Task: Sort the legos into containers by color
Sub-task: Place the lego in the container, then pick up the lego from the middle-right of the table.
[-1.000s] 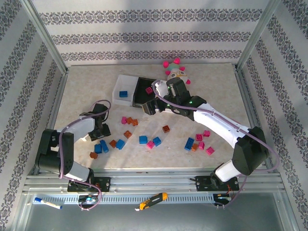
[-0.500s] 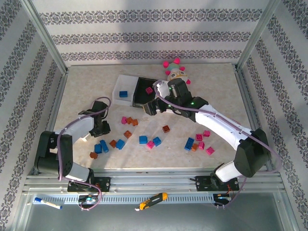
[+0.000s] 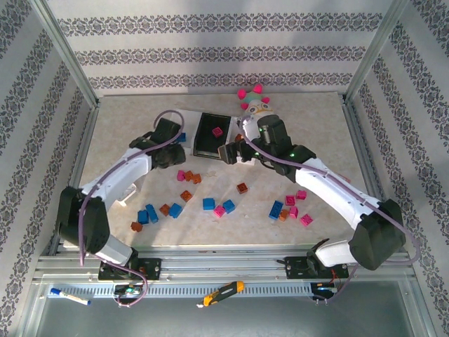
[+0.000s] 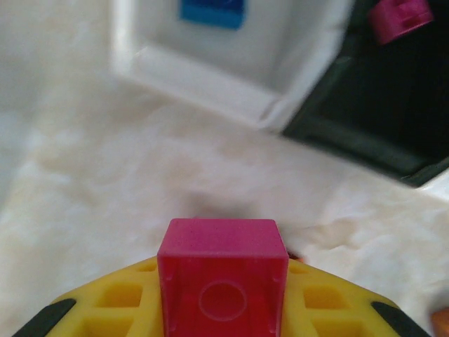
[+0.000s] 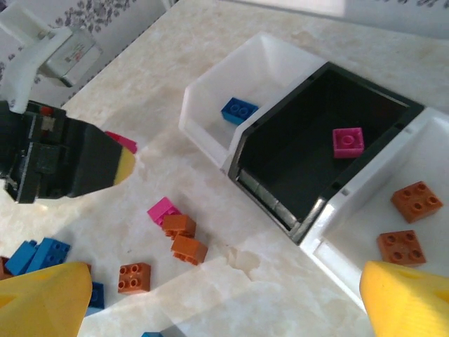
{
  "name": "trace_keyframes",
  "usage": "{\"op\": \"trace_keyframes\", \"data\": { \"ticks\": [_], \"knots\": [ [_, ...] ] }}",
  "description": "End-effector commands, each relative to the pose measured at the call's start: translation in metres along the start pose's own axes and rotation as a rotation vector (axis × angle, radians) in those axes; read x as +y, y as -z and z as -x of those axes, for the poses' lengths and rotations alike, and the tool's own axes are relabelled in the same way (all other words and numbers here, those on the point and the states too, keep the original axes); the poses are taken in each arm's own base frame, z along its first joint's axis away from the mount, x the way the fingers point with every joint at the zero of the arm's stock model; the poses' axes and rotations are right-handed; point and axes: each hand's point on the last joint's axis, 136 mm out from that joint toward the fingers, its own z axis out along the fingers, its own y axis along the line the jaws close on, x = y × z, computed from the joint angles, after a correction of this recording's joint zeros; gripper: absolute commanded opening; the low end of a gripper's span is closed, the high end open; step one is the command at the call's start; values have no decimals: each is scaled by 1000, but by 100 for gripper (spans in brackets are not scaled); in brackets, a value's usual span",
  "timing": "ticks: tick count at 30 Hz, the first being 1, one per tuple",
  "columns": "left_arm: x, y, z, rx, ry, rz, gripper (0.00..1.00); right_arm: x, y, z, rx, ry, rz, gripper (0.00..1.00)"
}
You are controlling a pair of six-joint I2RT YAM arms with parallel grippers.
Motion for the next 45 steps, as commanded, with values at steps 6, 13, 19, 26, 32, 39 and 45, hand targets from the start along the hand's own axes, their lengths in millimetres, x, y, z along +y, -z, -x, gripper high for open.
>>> {"op": "trace_keyframes", "data": {
  "ticks": [6, 13, 19, 26, 32, 39, 45],
  "knots": [
    [-75, -39, 47, -34, -113, -82, 17, -16, 24, 0, -70, -52, -72, 98],
    [-110, -89, 78, -29, -186, -104, 17, -28, 36, -9, -85, -80, -118, 98],
    [-124, -113, 87, 1, -209, -106, 20, -37, 45, -12, -89, -94, -147, 98],
    [-126, -107, 96, -28, -231, -109, 58, -46, 58, -16, -93, -108, -190, 98],
    [-133, -77, 103, -99, -269, -179, 91, -66, 69, -30, -96, -183, -266, 97],
    [-154, -22, 95, -253, -401, -346, 95, -108, 93, -68, -29, -327, -474, 95],
    [-188, 18, 48, -347, -718, -529, 100, -142, 118, -113, 53, -466, -657, 94]
  ]
}}
